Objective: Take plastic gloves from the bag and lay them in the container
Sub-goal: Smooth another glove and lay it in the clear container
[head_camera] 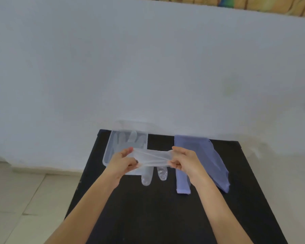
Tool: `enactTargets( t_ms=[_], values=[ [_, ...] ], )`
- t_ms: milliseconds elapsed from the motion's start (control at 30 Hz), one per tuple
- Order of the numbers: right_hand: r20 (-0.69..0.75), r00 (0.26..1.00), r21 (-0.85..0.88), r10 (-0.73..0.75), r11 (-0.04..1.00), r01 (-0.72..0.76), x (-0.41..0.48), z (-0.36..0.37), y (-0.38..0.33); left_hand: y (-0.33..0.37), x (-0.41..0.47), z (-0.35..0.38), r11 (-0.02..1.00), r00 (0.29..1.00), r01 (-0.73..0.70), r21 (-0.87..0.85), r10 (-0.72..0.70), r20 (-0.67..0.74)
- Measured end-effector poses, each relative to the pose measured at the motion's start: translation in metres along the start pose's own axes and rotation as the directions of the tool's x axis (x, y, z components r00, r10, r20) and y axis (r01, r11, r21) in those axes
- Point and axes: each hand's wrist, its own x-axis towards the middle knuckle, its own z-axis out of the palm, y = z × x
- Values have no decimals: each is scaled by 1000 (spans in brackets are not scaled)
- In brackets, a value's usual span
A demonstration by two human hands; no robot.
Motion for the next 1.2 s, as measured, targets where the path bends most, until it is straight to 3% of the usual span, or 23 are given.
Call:
enactTargets(
  t_ms=[267,400,567,667,800,1200],
  values=[
    [-33,998,26,-50,998,51,32,66,-38,55,43,-62,998,999,-49,-28,50,20],
    [-44,998,135,-46,989,52,42,84,-51,64,69,-75,990,992,-58,-128,42,-120],
    [-163,982,114,-100,986,120,53,97,-52,65,88,-81,965,971,-60,-256,-3,-239],
    [-193,975,141,-110,980,139,60,104,-41,60,98,-82,971,966,-43,-236,-20,-259],
    [-131,991,185,-30,981,54,67,107,-32,52,108,-83,986,975,-6,-167,-31,-221],
    [-67,993,91,100,991,-94,88,112,-13,31,124,-85,1000,979,4,-3,-5,-204]
  ],
)
